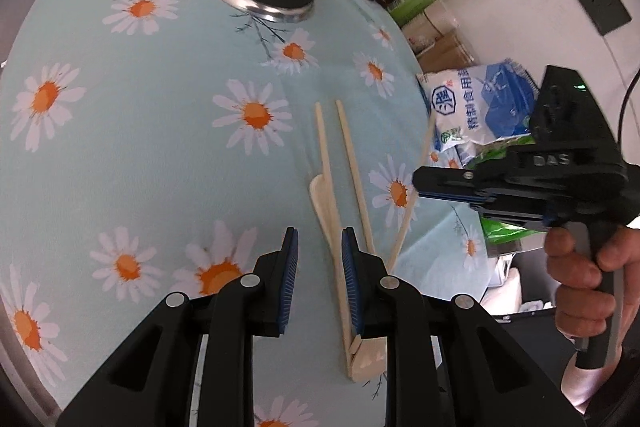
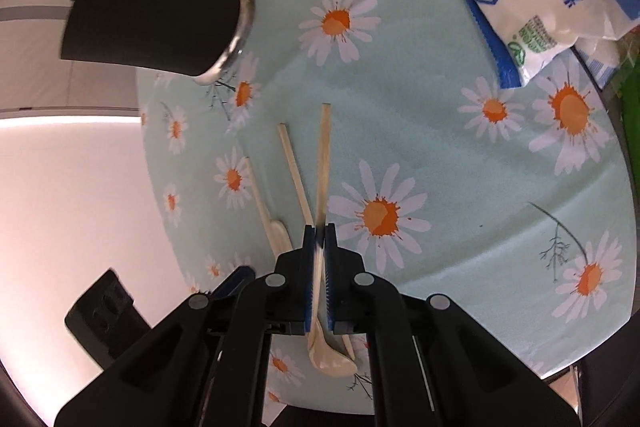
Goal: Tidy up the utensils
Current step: 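Grasp the white plastic spoon with the right tool while the left tool grasps a chopstick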
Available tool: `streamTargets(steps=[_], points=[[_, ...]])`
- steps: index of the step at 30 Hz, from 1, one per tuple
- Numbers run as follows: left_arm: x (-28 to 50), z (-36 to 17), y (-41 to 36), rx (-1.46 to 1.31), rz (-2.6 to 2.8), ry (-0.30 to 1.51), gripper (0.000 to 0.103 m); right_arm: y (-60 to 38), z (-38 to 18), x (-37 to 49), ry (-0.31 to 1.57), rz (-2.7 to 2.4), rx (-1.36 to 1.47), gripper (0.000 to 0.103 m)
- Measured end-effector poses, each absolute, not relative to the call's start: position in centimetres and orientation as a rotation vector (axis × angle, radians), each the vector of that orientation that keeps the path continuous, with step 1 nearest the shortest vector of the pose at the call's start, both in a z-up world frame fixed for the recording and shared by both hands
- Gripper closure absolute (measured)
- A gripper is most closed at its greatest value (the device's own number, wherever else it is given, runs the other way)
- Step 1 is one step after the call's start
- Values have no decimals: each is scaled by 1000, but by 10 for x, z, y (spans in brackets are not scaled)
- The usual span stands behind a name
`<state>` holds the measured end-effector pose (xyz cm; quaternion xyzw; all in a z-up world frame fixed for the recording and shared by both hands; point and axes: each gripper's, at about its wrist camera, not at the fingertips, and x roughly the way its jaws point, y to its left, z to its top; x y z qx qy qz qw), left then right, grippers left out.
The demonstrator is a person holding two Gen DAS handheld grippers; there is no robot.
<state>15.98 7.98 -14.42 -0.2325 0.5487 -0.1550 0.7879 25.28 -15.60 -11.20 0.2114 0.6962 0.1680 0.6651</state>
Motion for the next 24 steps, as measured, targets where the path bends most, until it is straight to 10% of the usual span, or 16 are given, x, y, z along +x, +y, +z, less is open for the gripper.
streamTargets(steps=[16, 24], points=[[179, -141, 38, -265, -211, 1275, 82, -186, -92, 247, 1523, 550, 475, 98], [182, -139, 27, -204, -168, 1293, 99, -185, -79, 250, 1488, 608, 449, 98]])
